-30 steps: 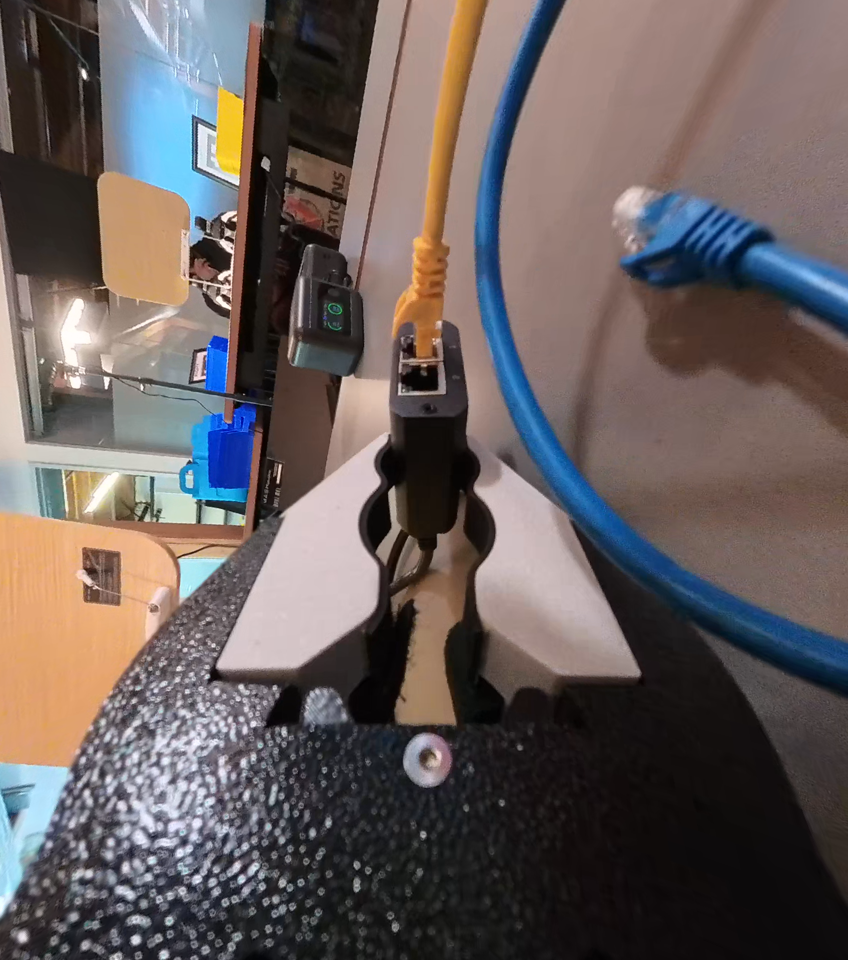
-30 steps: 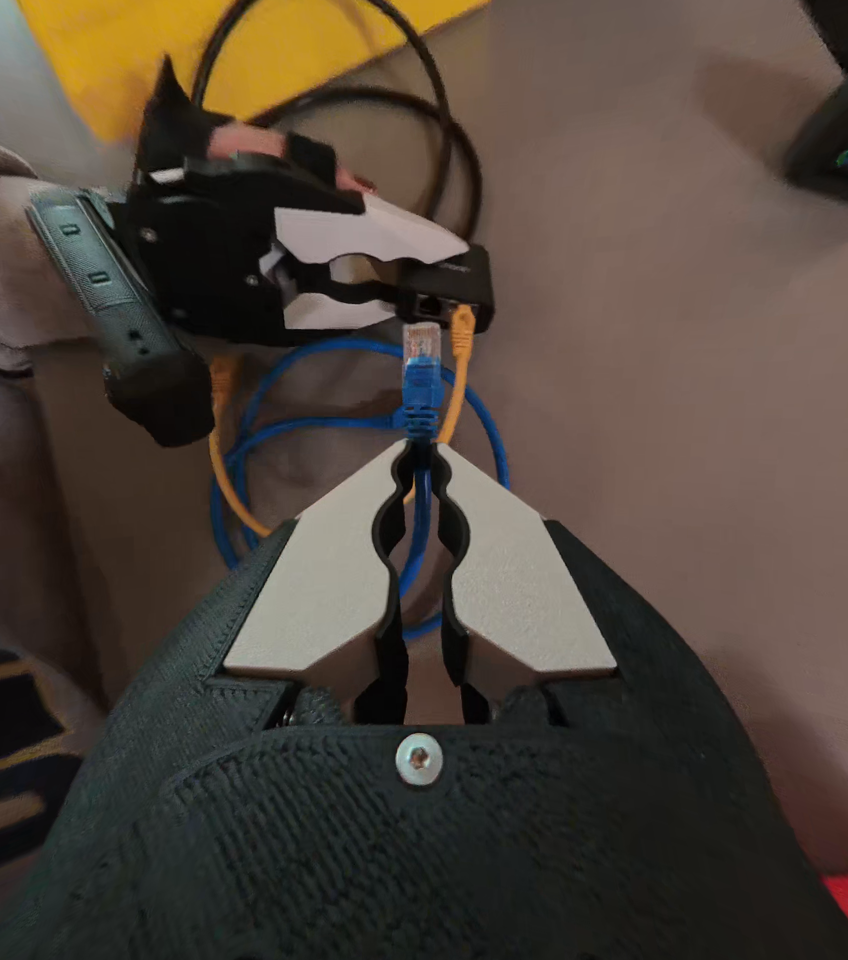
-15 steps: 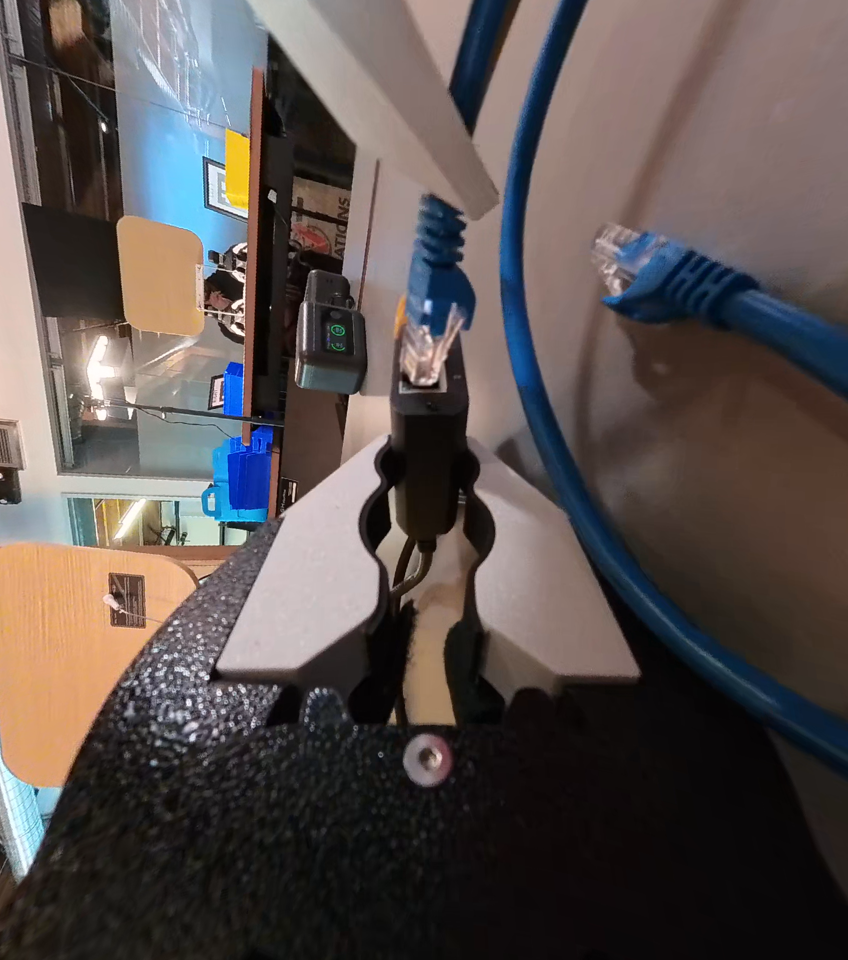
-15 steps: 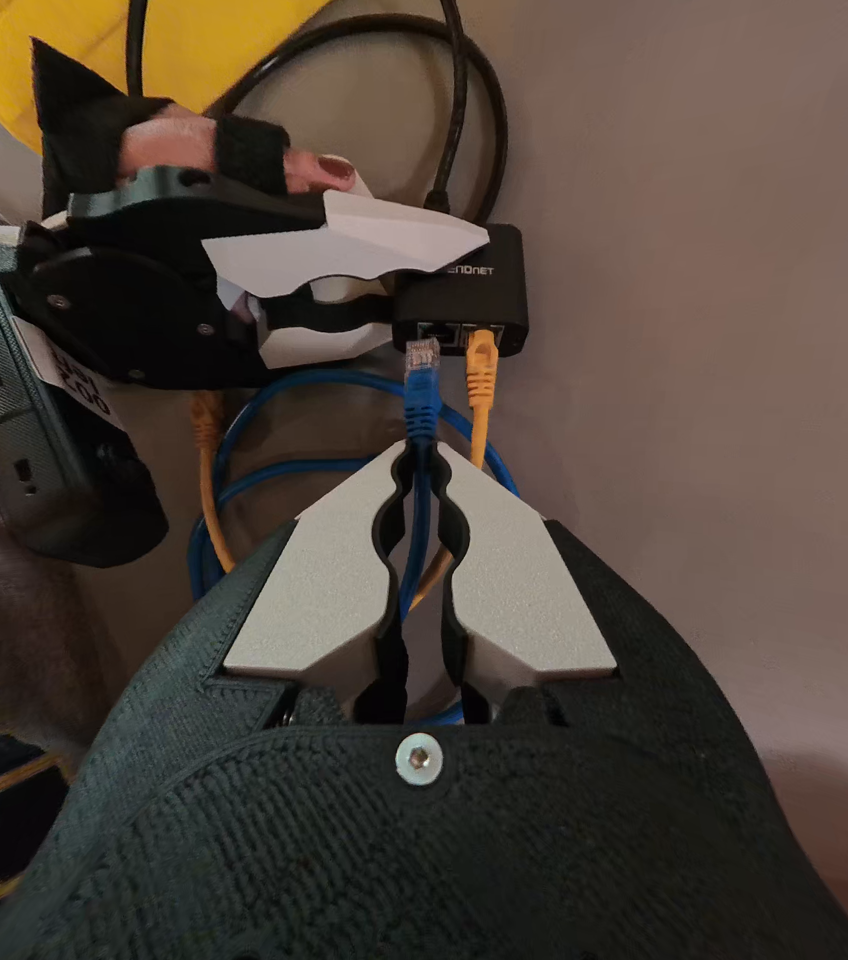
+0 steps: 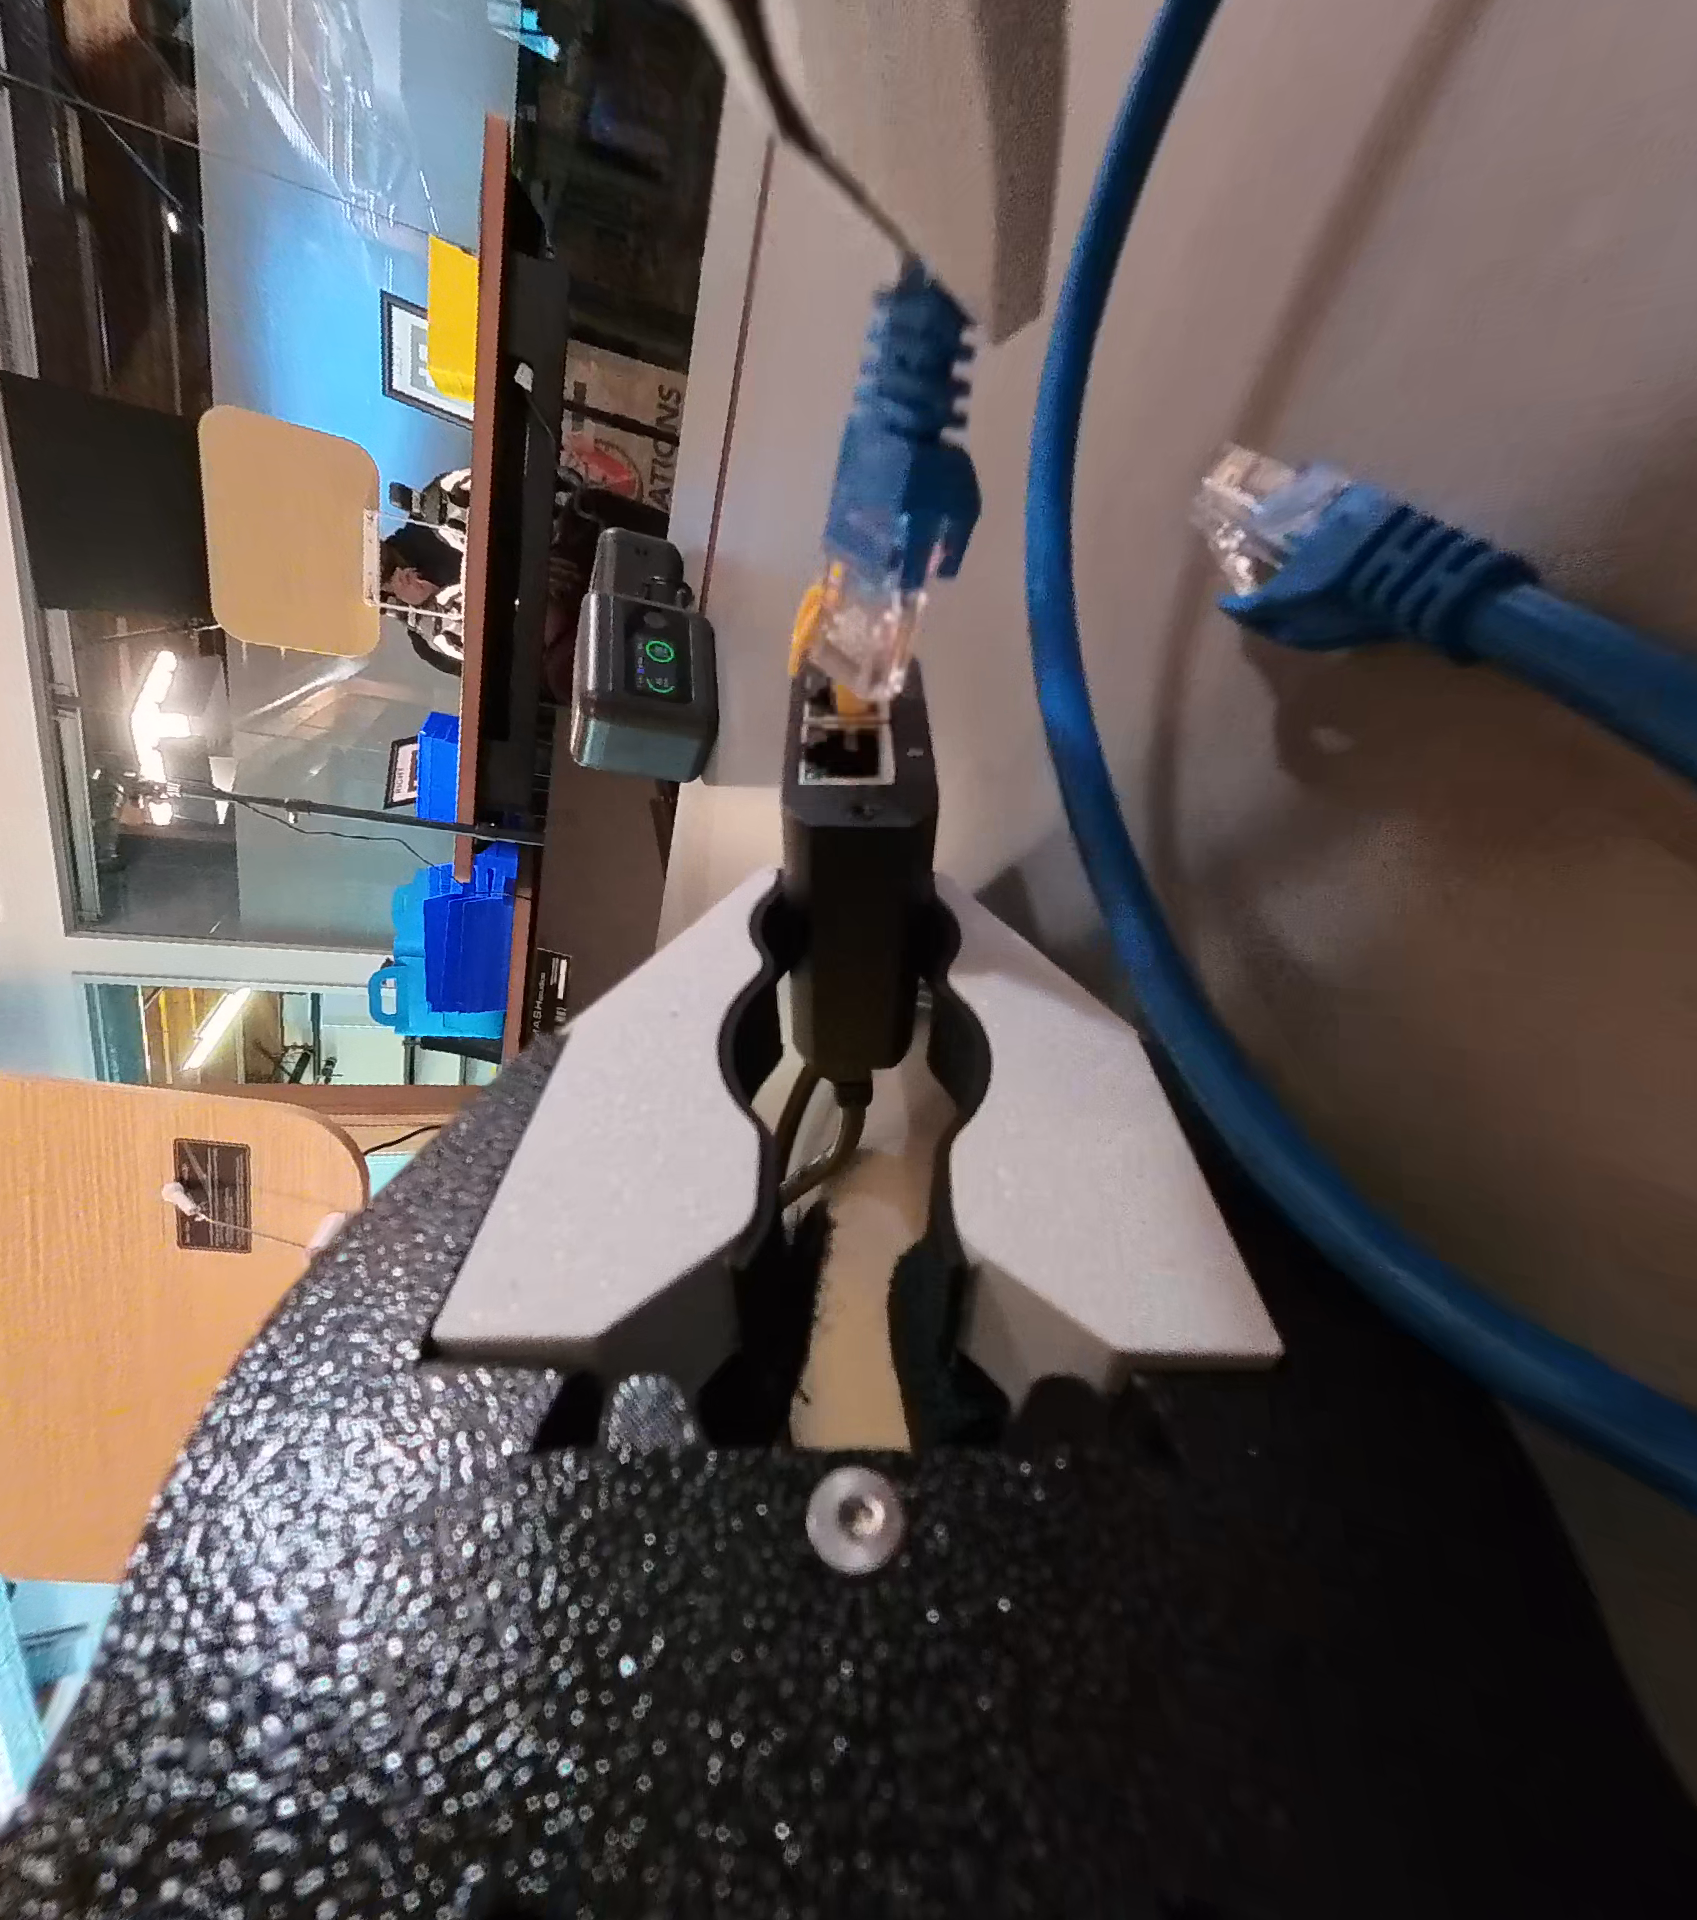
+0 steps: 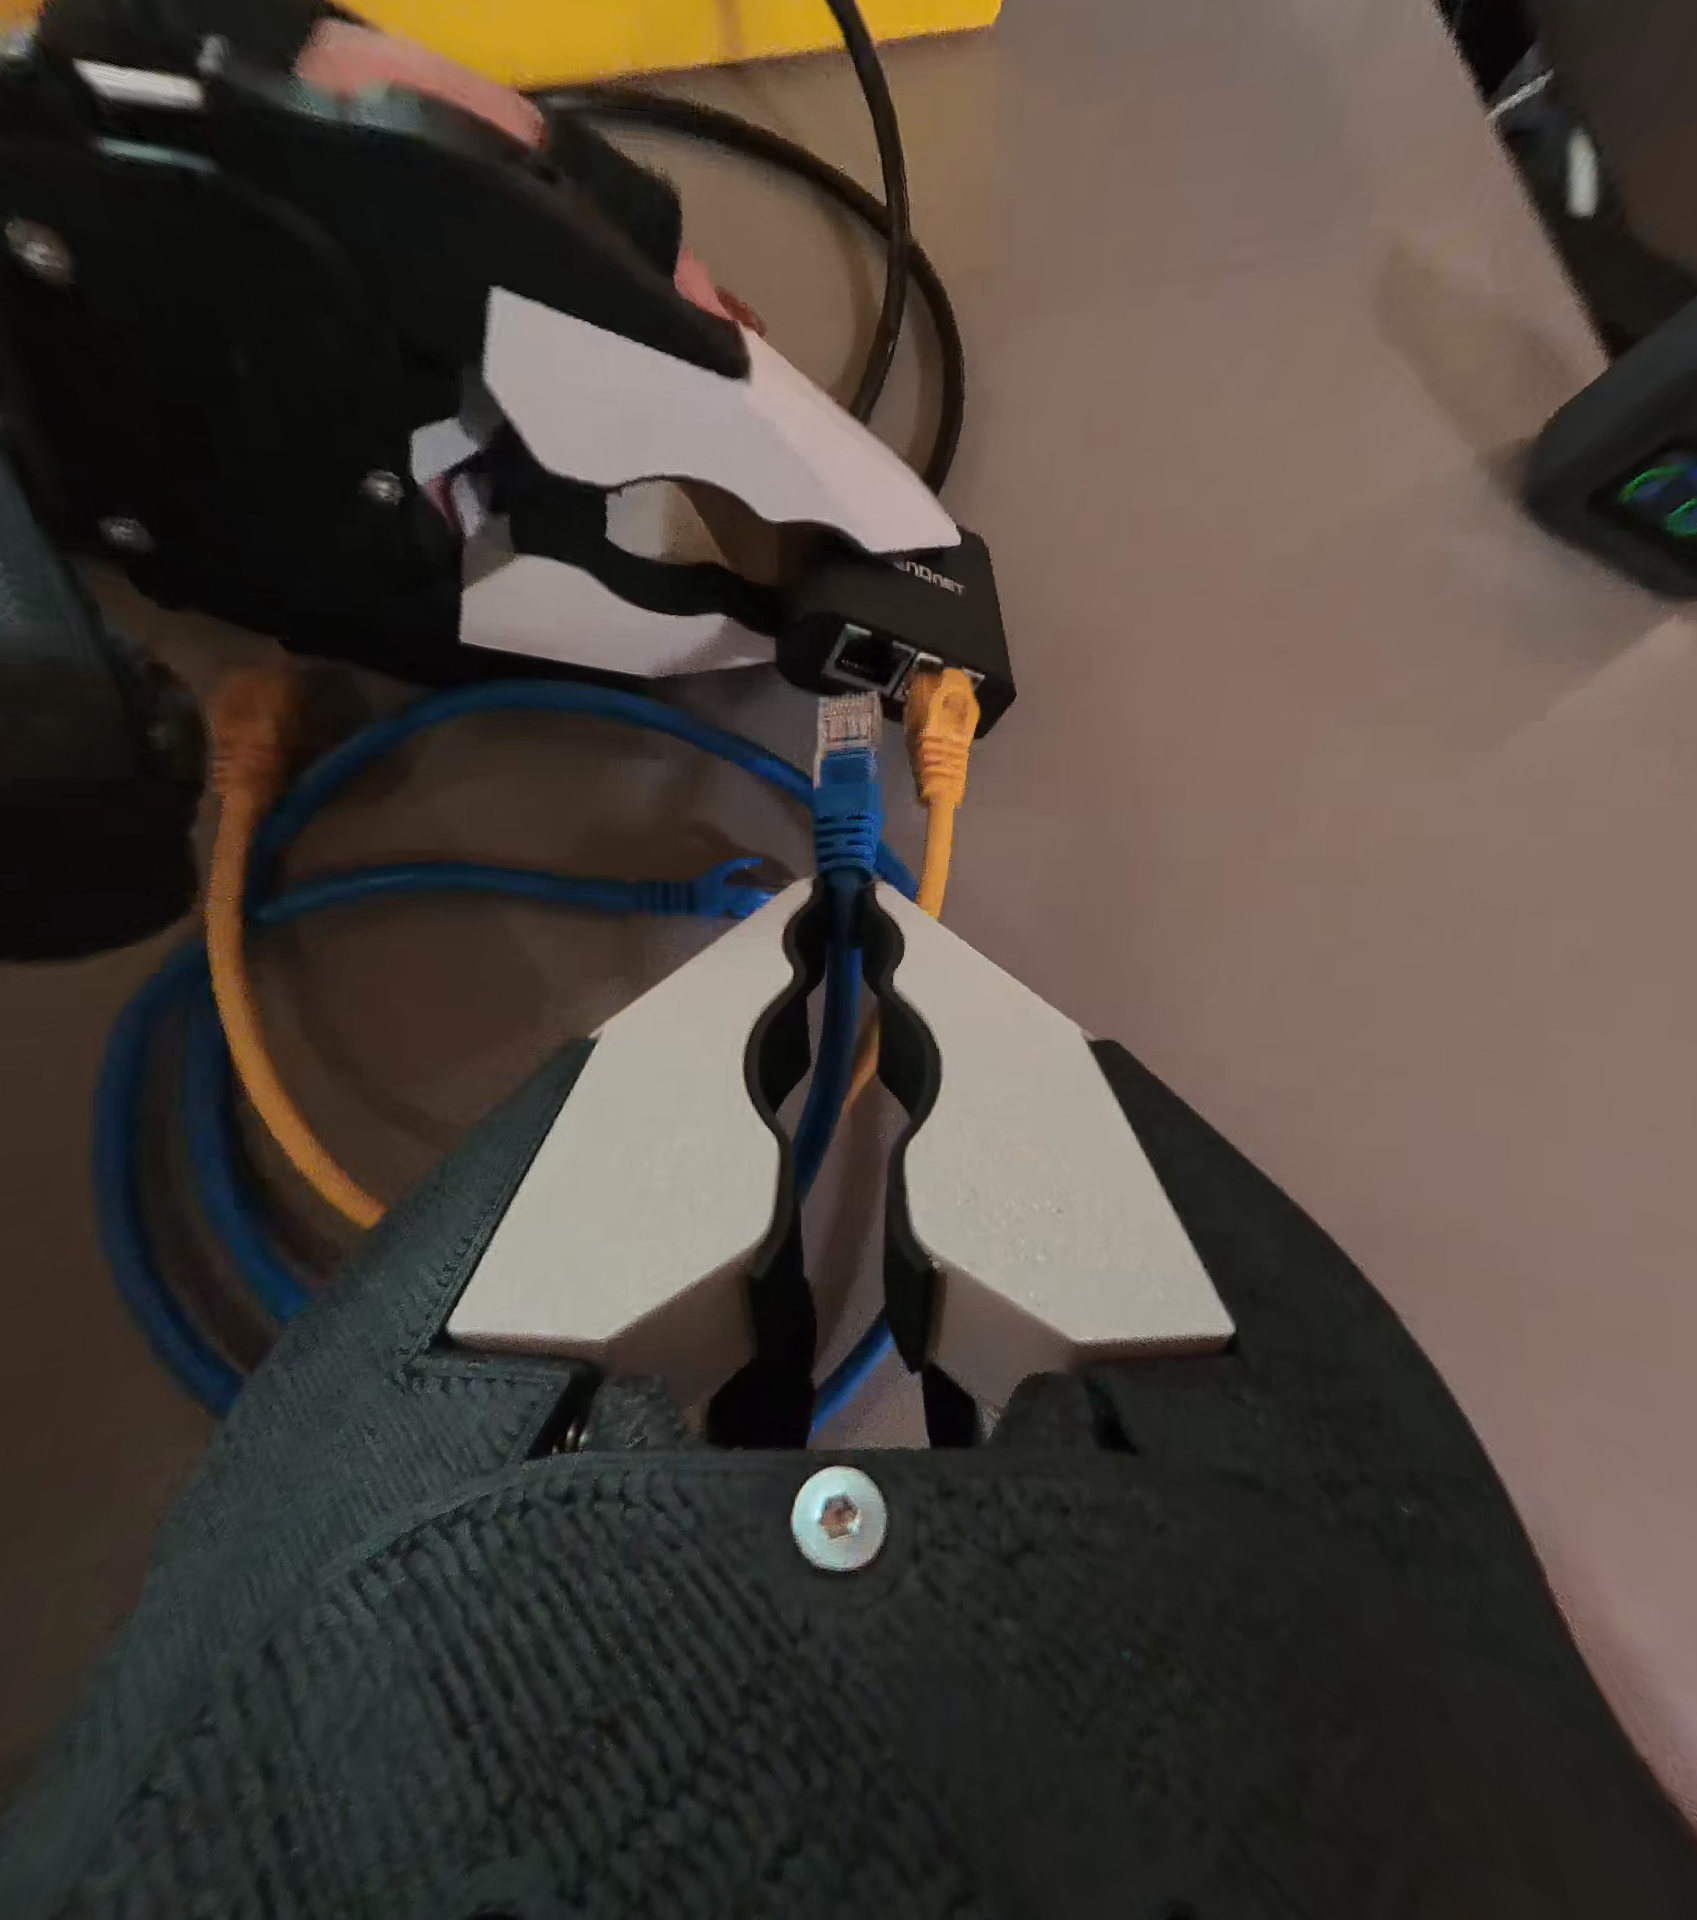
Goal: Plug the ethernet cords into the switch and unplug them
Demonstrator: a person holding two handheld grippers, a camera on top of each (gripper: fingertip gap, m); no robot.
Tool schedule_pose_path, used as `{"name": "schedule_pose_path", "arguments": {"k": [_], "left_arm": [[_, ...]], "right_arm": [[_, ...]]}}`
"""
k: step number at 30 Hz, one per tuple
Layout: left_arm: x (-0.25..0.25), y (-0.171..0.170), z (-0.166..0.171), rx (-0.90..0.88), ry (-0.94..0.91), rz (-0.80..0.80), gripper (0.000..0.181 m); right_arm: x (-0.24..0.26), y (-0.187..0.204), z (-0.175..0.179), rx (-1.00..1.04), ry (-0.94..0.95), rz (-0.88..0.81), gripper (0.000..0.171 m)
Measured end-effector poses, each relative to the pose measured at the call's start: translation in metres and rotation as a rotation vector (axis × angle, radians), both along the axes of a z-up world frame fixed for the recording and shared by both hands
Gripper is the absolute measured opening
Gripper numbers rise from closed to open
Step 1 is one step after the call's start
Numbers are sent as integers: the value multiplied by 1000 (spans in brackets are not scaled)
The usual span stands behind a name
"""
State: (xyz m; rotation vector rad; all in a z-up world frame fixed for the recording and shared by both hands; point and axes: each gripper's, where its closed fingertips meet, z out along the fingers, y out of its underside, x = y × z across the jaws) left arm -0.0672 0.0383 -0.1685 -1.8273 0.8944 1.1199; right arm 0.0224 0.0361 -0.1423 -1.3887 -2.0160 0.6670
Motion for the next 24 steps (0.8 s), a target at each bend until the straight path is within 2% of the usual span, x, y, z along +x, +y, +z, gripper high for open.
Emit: {"name": "schedule_pose_path", "arguments": {"k": [4, 9, 11, 14, 16, 18, 21, 24], "left_arm": [[0, -1, 2, 11, -35, 5, 22], [1, -2, 7, 30, -69, 19, 22], [-1, -2, 12, 66, -120, 39, 22], [-8, -6, 26, 142, -234, 75, 22], [-13, -9, 28, 158, -270, 99, 22], [-13, -10, 28, 150, -272, 113, 22], [-10, -11, 29, 142, -262, 113, 22], [-8, -11, 29, 135, -262, 114, 22]], "right_arm": [[14, 3, 29, -57, 162, -40, 4], [56, 45, 89, -15, 296, -173, 4], [75, 72, 107, 110, 302, -243, 4], [98, 111, 133, 403, 302, -353, 4], [101, 120, 146, 651, 317, -338, 4], [96, 116, 141, 942, 266, -261, 4], [80, 101, 101, 1319, 100, -54, 4], [68, 85, 56, 1493, -3, 120, 4]]}}
